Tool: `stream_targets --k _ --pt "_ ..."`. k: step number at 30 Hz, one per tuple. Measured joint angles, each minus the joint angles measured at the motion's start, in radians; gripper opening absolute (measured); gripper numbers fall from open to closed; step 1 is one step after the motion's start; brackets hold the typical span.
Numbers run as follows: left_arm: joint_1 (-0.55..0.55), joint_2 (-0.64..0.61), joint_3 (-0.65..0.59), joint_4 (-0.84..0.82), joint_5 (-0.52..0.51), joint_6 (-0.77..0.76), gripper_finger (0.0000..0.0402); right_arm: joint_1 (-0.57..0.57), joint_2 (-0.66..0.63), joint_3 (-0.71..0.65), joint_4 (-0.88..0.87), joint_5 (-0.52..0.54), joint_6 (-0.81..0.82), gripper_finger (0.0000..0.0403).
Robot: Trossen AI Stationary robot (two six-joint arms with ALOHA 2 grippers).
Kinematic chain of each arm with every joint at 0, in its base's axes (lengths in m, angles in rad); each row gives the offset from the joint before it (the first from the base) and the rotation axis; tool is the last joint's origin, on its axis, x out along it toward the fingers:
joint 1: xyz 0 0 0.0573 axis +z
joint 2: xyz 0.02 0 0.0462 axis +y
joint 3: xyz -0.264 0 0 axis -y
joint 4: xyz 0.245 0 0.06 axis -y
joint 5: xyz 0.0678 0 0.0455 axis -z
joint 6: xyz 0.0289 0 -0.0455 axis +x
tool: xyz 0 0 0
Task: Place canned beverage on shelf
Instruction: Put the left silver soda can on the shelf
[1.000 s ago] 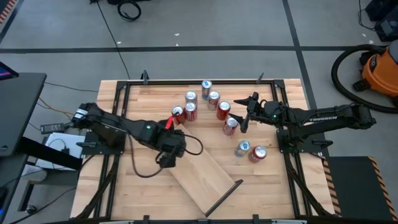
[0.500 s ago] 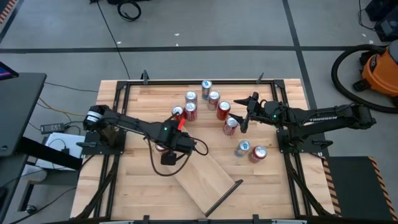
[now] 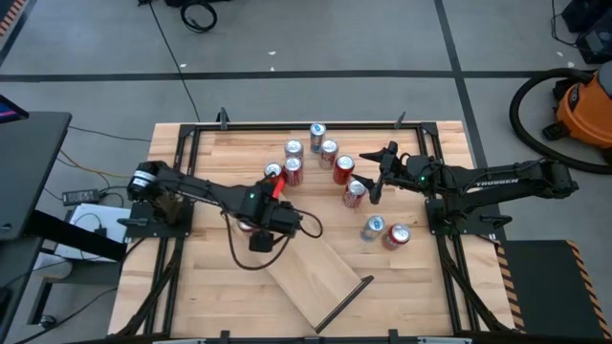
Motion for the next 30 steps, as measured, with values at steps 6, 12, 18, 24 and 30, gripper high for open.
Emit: stream_targets --k 6,12,18,24,30 --pt "0.066 0.000 0.108 0.011 -0.023 -0.025 0.0384 0.000 0.000 0.000 -0.002 0.000 0.004 0.0327" --pt "0.159 0.000 0.115 0.110 -0.023 -0.020 0.0384 0.000 0.000 0.000 -0.029 0.012 0.011 0.0327" --pt "0.250 0.005 0.115 0.168 -0.023 0.026 0.0384 0.000 0.000 0.000 -0.030 0.035 0.003 0.0327" --pt "0.368 0.005 0.115 0.250 -0.021 0.051 0.0384 -0.003 0.000 0.000 -0.014 0.046 0.008 0.0327" --pt "0.500 0.005 0.105 0.300 0.109 0.037 0.0384 -0.003 0.000 0.000 -0.020 0.061 -0.008 0.0327"
